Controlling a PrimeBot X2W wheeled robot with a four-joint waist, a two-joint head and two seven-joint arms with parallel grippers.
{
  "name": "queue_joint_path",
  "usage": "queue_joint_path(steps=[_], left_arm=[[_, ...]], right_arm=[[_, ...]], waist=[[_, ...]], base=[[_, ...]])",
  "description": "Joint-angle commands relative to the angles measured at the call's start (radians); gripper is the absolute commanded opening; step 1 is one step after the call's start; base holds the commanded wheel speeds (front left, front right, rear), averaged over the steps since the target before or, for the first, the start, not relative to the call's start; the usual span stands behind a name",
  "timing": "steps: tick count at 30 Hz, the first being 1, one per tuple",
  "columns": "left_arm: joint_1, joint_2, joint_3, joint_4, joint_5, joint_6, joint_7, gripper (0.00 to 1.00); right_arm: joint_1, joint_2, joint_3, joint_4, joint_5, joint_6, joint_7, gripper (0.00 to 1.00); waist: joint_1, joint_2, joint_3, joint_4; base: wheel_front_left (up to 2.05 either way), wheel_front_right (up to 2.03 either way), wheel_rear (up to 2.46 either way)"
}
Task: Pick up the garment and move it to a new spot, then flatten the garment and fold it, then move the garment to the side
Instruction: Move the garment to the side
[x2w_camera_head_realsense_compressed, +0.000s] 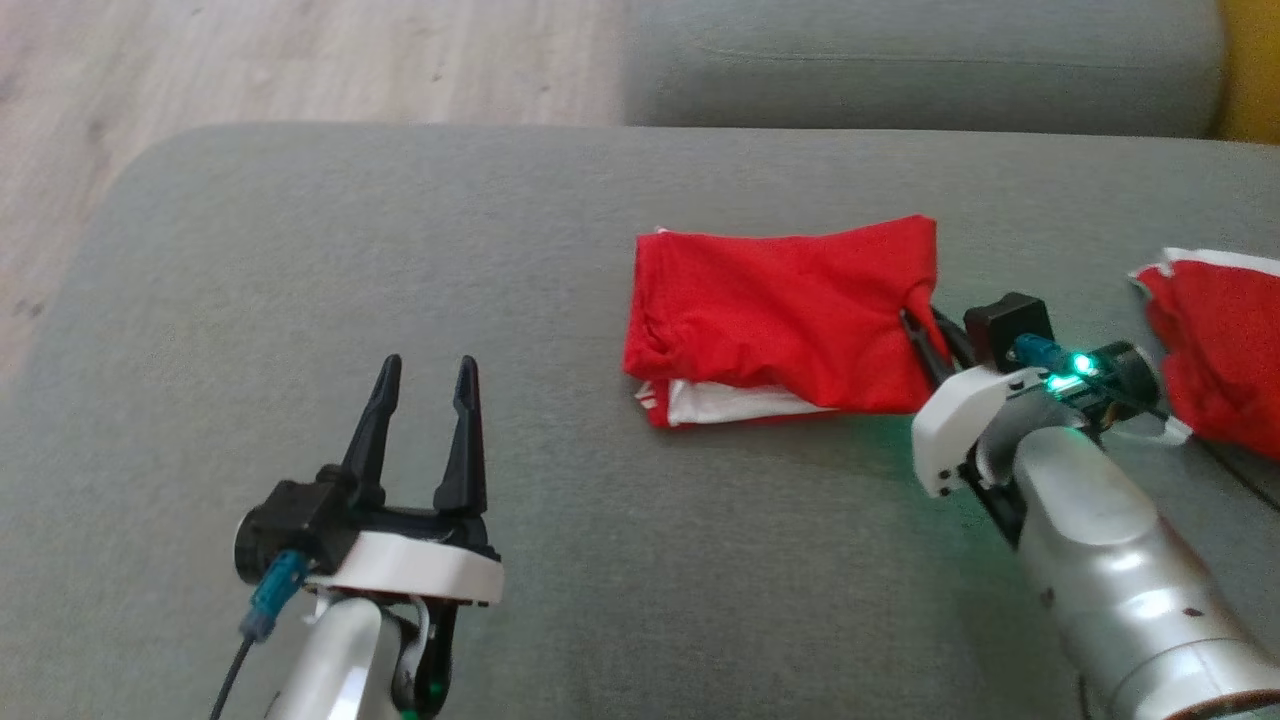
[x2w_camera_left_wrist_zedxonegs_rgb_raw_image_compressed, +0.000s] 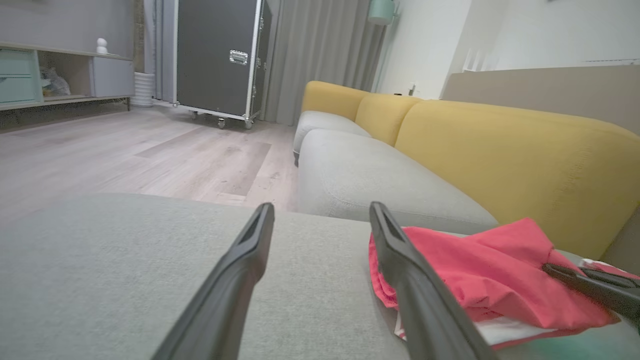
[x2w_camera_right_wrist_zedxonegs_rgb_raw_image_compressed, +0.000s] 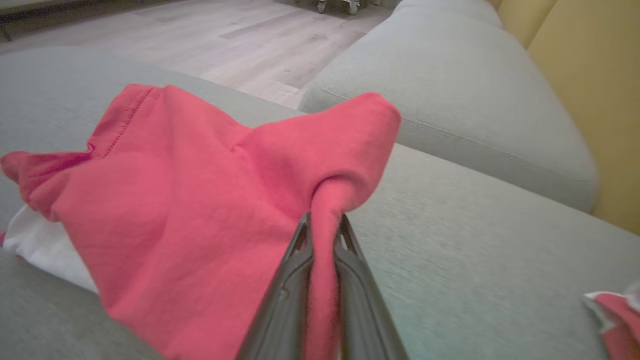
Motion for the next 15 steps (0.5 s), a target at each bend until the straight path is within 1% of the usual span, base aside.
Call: queue_joint_path(steps=[1,7,10,15], left_arm=[[-0.026,0.008,0.017,-0.041,0.004,0.007,-0.005,1.0],[-0.04,0.008,0.005,-0.067,0.0,0.017,-0.005,1.0],[-0.058,0.008,0.004,-0.076,0.004,0.017,-0.005,1.0],[-0.097,0.008,0.006,-0.081,0.01,0.01,-0.005,1.0]], right_arm=[[-0.035,-0.018,0.031,-0.043,-0.028,-0.001,-0.012,0.0],[-0.073,-0.11,0.056,-0.115,-0.073,-0.001,0.017,0.0],[-0.095,-0.165,0.056,-0.16,-0.071,-0.001,0.038,0.0],[-0.12,-0.267,0.049,-0.24,-0.055,-0.001,0.087,0.0]], waist=[[0.0,-0.0001,-0.013,-0.052],[0.0,-0.0001,0.025,-0.14],[0.0,-0.0001,0.055,-0.177],[0.0,-0.0001,0.114,-0.22]], base=[[0.0,0.0,0.0],[0.0,0.0,0.0],[0.0,0.0,0.0],[0.0,0.0,0.0]])
